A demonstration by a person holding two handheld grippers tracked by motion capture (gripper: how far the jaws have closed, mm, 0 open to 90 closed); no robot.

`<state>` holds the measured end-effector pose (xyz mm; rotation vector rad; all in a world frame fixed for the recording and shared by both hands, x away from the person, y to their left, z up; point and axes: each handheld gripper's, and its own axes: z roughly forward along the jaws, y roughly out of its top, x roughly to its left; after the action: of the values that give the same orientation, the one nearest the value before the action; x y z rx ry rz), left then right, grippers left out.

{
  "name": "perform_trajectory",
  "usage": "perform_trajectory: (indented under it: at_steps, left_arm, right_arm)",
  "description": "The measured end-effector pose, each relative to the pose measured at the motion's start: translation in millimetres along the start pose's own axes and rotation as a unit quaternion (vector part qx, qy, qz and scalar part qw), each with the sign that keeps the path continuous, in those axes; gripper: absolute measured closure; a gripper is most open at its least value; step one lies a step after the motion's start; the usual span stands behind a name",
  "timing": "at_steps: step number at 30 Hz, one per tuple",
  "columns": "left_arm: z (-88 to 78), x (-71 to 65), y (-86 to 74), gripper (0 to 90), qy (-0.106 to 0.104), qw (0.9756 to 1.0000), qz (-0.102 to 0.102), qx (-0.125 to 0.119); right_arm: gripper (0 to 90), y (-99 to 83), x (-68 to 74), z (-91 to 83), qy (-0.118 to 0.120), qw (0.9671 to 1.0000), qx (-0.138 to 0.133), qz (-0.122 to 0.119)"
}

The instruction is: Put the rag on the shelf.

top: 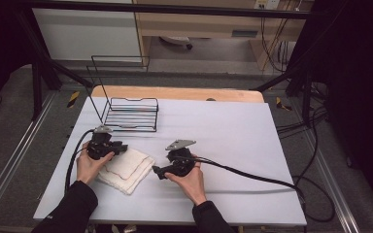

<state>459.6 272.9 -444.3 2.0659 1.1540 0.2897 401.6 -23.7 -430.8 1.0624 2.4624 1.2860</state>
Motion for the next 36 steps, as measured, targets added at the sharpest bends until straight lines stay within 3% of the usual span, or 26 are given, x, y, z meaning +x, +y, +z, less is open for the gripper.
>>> perform_trajectory:
  at_steps: [5, 14, 20, 21, 24, 27, 36]
  left_arm:
    - [0.8, -2.9, -0.4, 75.3, -0.011, 0.9999, 0.006, 0.005]
    - [1.3, -4.4, -1.8, 80.0, -0.010, 0.9999, 0.011, 0.004]
    - [1.6, -4.5, -1.9, 80.4, -0.011, 0.9998, 0.014, 0.003]
    - [1.5, -4.5, -2.0, 80.4, -0.010, 0.9998, 0.014, 0.003]
    - [1.5, -4.2, -2.2, 80.4, -0.011, 0.9999, 0.012, 0.003]
    - [1.5, -4.3, -2.8, 80.4, -0.012, 0.9999, 0.012, 0.001]
    - [1.3, -5.0, -2.8, 80.4, -0.009, 0.9998, 0.020, -0.001]
  right_arm:
    - [14.9, 0.9, -1.5, 4.3, 0.005, 0.9999, -0.007, 0.015]
    - [21.8, 8.5, -2.9, 19.6, 0.001, 0.9991, -0.013, 0.040]
    - [33.0, 12.1, 1.8, 37.0, -0.007, 0.9991, -0.006, 0.042]
    - [40.3, 12.4, 3.9, 41.2, -0.010, 0.9989, -0.004, 0.045]
    - [46.3, 11.7, 4.6, 44.1, -0.016, 0.9987, -0.006, 0.048]
    - [53.1, 9.6, 4.4, 47.2, -0.019, 0.9984, 0.010, 0.052]
    - [68.8, 6.2, 6.9, 49.8, -0.002, 0.9970, 0.023, 0.074]
